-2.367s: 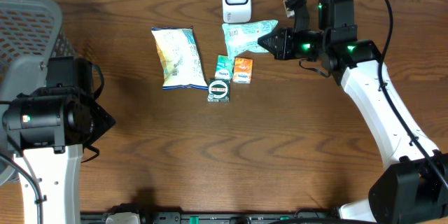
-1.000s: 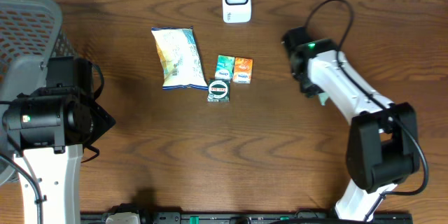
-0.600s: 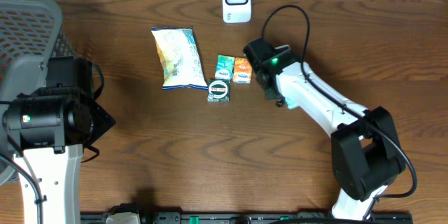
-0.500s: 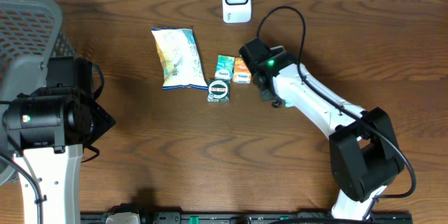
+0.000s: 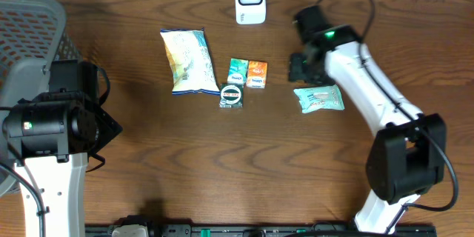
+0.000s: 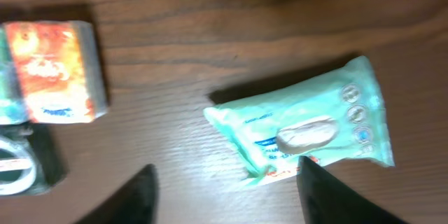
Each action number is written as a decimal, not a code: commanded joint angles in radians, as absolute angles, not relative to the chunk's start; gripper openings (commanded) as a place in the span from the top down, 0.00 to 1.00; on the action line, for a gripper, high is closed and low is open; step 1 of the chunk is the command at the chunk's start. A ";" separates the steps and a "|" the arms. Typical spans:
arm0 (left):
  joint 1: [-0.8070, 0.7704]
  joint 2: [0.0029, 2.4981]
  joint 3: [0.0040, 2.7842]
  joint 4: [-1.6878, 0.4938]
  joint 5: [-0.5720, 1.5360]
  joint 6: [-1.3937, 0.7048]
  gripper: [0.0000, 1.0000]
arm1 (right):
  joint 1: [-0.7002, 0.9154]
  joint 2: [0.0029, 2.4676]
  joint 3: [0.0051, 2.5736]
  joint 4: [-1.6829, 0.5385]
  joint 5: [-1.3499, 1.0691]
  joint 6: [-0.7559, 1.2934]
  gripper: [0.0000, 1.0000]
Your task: Scan the item barcode
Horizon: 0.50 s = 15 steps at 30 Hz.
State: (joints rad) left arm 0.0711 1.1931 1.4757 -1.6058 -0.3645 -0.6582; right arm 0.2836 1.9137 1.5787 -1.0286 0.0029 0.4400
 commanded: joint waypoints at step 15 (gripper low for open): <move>0.075 1.189 1.477 -1.611 -0.367 -0.671 0.02 | 0.122 1.909 1.382 -0.983 -0.164 0.818 0.29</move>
State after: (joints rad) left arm 0.0711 1.1931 1.4757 -1.6054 -0.3645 -0.6582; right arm 0.1139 1.9137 1.4246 -1.0031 -0.1825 0.7277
